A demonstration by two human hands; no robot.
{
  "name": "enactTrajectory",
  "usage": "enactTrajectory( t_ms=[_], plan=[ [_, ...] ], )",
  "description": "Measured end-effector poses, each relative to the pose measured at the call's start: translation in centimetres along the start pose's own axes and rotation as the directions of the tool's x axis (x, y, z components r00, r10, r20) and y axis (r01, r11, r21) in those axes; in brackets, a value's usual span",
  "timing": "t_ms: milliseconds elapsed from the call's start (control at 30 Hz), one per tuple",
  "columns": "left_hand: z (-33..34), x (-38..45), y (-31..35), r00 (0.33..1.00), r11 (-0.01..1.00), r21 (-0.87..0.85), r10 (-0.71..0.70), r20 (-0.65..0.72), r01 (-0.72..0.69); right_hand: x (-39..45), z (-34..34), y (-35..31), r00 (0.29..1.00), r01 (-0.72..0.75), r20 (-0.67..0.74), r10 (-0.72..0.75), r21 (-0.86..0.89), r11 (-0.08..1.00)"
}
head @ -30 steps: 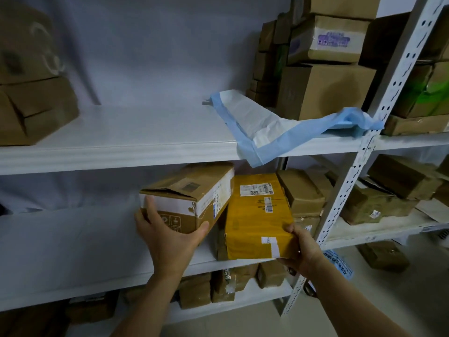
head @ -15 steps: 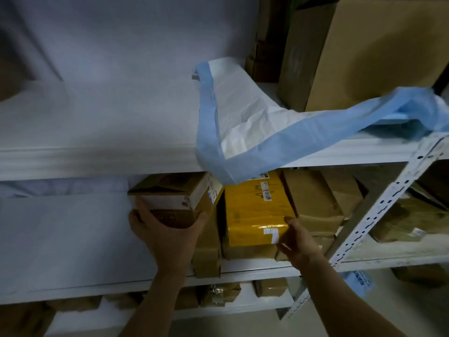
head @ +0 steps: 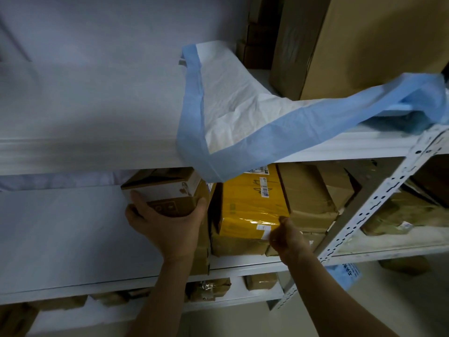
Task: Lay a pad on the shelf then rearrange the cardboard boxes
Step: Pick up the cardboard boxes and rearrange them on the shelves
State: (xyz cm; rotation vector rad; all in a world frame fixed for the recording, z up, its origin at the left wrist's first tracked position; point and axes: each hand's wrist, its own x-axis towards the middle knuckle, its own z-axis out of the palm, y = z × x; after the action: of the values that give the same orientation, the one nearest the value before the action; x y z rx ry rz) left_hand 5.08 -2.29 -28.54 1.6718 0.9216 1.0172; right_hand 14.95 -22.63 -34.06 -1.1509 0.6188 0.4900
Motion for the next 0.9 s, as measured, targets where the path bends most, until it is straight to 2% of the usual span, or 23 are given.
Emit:
enactTrajectory(
  t_ms=[333,667,767,833,900],
  plan=[
    [0.2,-0.4,1.4,0.998,0.998,-0.026,0.057,0.009,-0.056,0.2,-0.2,-1.3,0.991,0.027,-0.133,-0.010,0.123,0.992],
    [0.3,-0.7,0.1,0.995,0.994,0.054,0.094,-0.020,-0.093,0.0,0.4,-2.0,0.979,0.037,-0.205,-0.025,0.058,0.998],
    [0.8,-1.5,-0.8,0.981,0.972,0.155,0.186,-0.045,-0.177,-0.9,0.6,-1.9,0.969,0.046,-0.244,-0.046,-0.007,0.999],
    [1.0,-2.7,-1.6,0.983,0.967,0.190,0.179,-0.038,-0.169,-1.7,0.8,-1.5,0.939,0.122,-0.307,-0.156,-0.129,0.984],
    [1.1,-3.7,-2.2,0.991,0.967,0.220,0.134,-0.007,-0.129,-3.0,1.3,-1.6,0.876,0.197,-0.374,-0.303,-0.296,0.935]
  ],
)
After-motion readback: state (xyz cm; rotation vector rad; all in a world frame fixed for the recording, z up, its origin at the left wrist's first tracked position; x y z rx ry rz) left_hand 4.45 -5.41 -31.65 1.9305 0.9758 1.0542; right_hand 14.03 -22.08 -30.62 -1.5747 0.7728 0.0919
